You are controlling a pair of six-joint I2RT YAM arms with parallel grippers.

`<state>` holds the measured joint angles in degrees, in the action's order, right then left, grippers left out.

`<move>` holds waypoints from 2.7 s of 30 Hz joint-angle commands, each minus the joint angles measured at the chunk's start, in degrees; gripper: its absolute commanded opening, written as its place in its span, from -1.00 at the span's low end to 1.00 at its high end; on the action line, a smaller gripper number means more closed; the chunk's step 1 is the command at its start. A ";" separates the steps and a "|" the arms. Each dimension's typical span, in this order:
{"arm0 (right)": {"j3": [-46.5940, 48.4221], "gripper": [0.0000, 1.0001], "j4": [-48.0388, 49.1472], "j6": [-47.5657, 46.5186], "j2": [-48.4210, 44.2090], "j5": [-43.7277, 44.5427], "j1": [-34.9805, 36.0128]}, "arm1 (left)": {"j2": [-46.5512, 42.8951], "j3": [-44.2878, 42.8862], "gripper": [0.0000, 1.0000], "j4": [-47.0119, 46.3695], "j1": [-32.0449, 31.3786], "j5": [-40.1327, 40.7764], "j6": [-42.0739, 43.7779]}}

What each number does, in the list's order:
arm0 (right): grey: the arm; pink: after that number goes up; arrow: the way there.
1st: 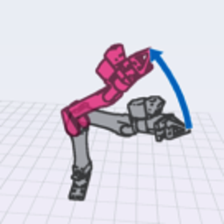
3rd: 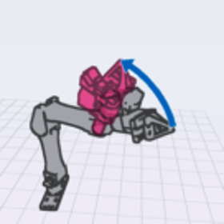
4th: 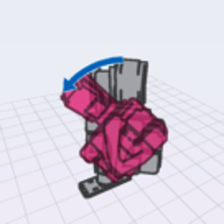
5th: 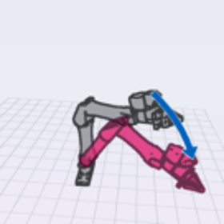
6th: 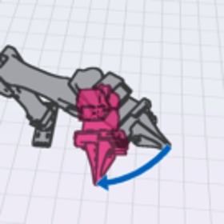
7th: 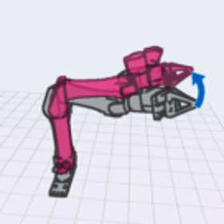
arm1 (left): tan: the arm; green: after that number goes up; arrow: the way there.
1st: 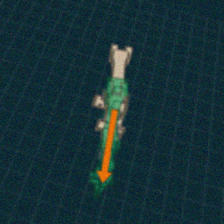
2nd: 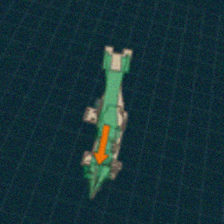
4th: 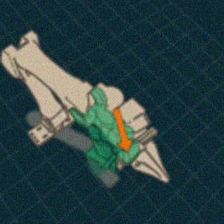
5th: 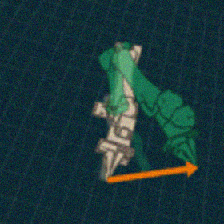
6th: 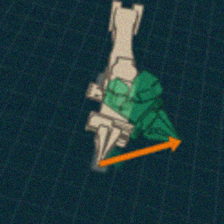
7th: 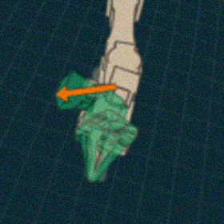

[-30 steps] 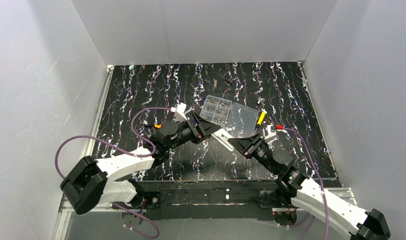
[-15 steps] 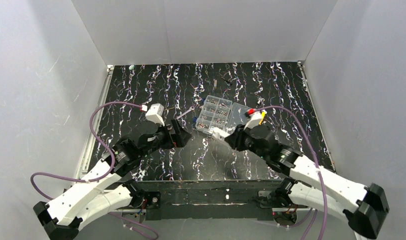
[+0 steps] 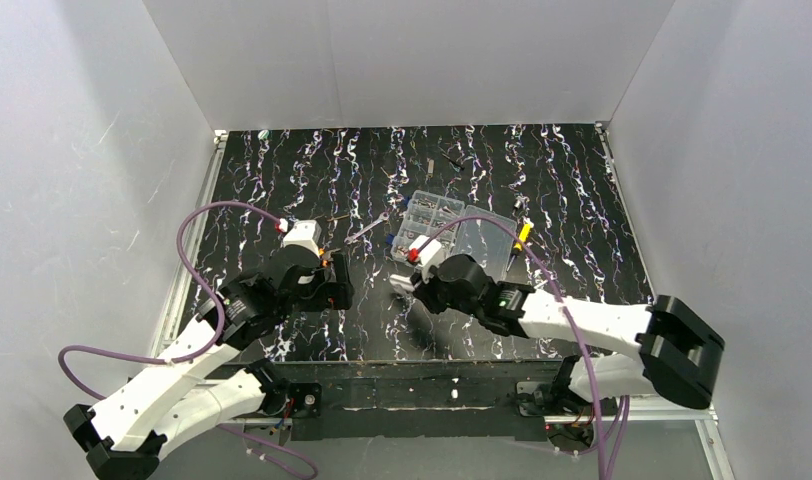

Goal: Load the batteries into the remote control
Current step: Place the remote control at the center of the board, then reset both arms

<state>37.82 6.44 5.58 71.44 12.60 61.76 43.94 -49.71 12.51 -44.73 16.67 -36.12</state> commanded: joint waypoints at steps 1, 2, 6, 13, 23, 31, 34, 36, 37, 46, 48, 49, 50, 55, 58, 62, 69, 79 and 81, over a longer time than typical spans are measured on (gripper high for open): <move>5.38 -0.97 10.48 -13.78 5.74 -2.83 1.28 | -0.11 -4.01 0.96 7.80 0.43 3.20 2.20; 5.87 -0.97 11.53 -15.42 7.21 -2.15 1.55 | -0.12 -4.23 0.96 8.61 0.43 3.00 2.21; 6.12 -0.97 17.51 -23.47 11.64 -1.25 2.24 | -1.08 -4.08 0.96 10.77 0.43 2.55 1.21; 4.33 -0.97 28.43 -33.66 17.58 4.78 4.04 | -2.61 -3.40 0.97 12.00 0.43 3.20 0.27; 1.76 -0.97 43.50 -51.98 27.88 17.01 9.89 | -2.33 -3.71 0.96 12.72 0.43 4.43 1.14; -1.46 -0.69 58.33 -60.26 37.22 27.62 14.99 | -0.98 -3.70 0.96 12.10 0.43 4.11 1.48; -3.36 -0.39 61.33 -59.96 38.56 28.40 16.19 | -1.05 -3.23 0.97 11.88 0.41 3.75 1.25; -4.04 -0.30 60.80 -58.23 38.33 28.53 16.77 | -1.10 -2.98 0.96 11.93 0.43 3.54 0.93; -4.16 -0.27 59.64 -56.89 37.90 28.42 16.89 | -1.06 -2.80 0.96 11.93 0.43 3.55 0.87; -4.45 0.52 41.22 -42.07 29.10 19.96 17.13 | -1.06 -1.89 0.97 11.55 0.43 3.59 0.59; -4.66 0.56 40.76 -40.88 27.23 20.02 17.17 | -1.10 -1.88 0.97 11.65 0.43 3.76 0.60; -4.85 0.58 40.77 -40.35 25.83 20.20 17.17 | -1.11 -1.91 0.96 11.85 0.41 3.87 0.53; -5.16 0.59 40.54 -39.56 23.90 20.29 17.17 | -1.14 -1.95 0.96 12.03 0.38 4.08 0.46; -6.58 0.63 30.73 -28.93 9.39 10.45 15.34 | -1.48 -1.13 0.97 11.83 0.43 4.65 0.88; -9.45 0.65 27.09 -15.94 2.06 -0.27 8.05 | -0.81 -0.35 0.96 11.37 0.43 4.62 0.63; -12.19 0.67 23.41 -0.98 -6.88 -8.24 -1.80 | 1.20 -0.48 0.97 12.24 0.43 4.70 0.67; -20.67 0.68 24.42 19.41 -19.87 -18.07 -20.32 | 4.18 -1.11 0.97 14.68 0.39 7.56 0.45; -33.24 0.70 17.69 34.95 -40.15 -21.22 -42.80 | 2.33 0.93 0.97 13.74 0.43 8.92 0.62; -32.69 0.70 12.71 33.82 -43.37 -17.91 -42.95 | 1.34 1.88 0.97 13.35 0.43 9.27 0.93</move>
<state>3.97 26.22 36.84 33.34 -7.88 19.81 46.94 -49.93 22.37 -44.69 22.87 -35.77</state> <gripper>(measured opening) 0.850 0.981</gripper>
